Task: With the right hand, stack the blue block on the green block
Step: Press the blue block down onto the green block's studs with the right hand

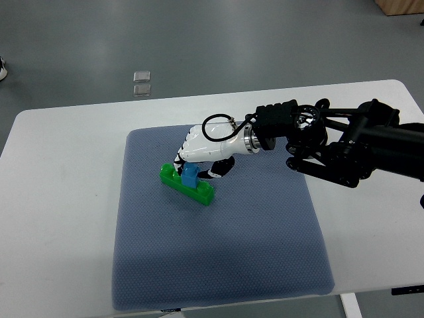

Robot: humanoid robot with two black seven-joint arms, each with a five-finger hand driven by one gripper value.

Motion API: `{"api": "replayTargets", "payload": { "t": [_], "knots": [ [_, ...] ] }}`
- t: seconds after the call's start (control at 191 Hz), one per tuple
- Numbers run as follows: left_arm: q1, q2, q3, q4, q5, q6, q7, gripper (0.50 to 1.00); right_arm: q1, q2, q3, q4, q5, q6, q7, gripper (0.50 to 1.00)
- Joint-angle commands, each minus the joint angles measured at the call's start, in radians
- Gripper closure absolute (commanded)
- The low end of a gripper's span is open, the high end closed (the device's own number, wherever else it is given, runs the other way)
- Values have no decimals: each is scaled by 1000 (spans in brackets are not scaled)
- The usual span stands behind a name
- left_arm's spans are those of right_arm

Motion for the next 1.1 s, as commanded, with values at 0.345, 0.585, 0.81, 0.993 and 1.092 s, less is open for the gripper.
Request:
{"api": "replayTargets", "payload": {
  "t": [0.345, 0.585, 0.81, 0.993, 1.092],
  "knots": [
    [0, 0, 0, 0, 0, 0, 0, 500, -3, 9, 0, -12, 0, -3, 0, 953],
    [0, 0, 0, 0, -1, 0, 0, 500, -9, 15, 0, -13, -5, -5, 0, 953],
    [1, 0, 0, 0, 0, 0, 0, 500, -17, 15, 0, -27, -5, -9, 0, 953],
    [0, 0, 0, 0, 0, 0, 0, 500, -20, 18, 0, -28, -17, -12, 0, 953],
    [1, 0, 0, 0, 0, 0, 0, 500, -26, 23, 0, -35, -18, -12, 0, 953]
  ]
}}
